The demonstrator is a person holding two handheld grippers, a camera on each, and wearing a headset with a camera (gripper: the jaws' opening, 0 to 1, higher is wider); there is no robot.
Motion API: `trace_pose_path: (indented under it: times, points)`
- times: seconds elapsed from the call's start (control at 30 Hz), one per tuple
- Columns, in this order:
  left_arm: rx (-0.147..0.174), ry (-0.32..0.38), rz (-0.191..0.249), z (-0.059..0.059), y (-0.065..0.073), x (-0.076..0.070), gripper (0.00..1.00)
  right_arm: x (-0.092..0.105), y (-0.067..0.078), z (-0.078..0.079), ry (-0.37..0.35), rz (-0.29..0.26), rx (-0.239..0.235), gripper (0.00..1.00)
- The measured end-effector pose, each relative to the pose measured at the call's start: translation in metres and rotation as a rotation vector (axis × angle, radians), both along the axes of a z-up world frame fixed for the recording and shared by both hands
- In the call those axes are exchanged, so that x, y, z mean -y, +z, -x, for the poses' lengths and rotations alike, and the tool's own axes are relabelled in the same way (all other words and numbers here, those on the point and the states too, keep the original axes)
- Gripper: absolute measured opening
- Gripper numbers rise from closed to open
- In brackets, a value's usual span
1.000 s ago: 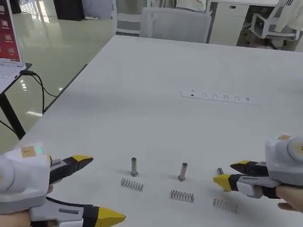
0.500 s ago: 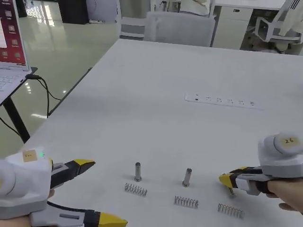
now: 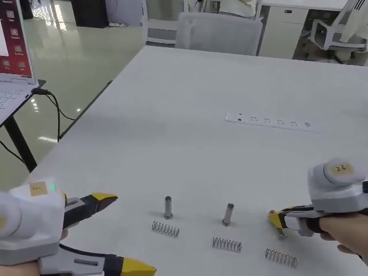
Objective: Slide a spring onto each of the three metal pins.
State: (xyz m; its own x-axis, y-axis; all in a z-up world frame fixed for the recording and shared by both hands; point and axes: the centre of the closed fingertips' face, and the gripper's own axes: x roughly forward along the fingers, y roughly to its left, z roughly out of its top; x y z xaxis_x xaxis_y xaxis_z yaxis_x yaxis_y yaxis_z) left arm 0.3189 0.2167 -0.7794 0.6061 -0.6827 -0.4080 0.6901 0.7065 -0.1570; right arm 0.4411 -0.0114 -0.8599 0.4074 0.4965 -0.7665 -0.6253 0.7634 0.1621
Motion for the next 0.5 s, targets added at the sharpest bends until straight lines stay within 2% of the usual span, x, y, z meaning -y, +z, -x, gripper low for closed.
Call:
trace_pose_path:
  times: [0.33,0.5]
  points:
    - [-0.009,0.003,-0.002,0.004,-0.001,-0.001,0.95,0.001,0.000,0.003,0.024,0.005,0.004,0.05]
    - [-0.006,0.008,-0.001,0.003,0.000,-0.002,0.95,0.003,0.010,0.007,0.012,-0.030,0.027,0.05]
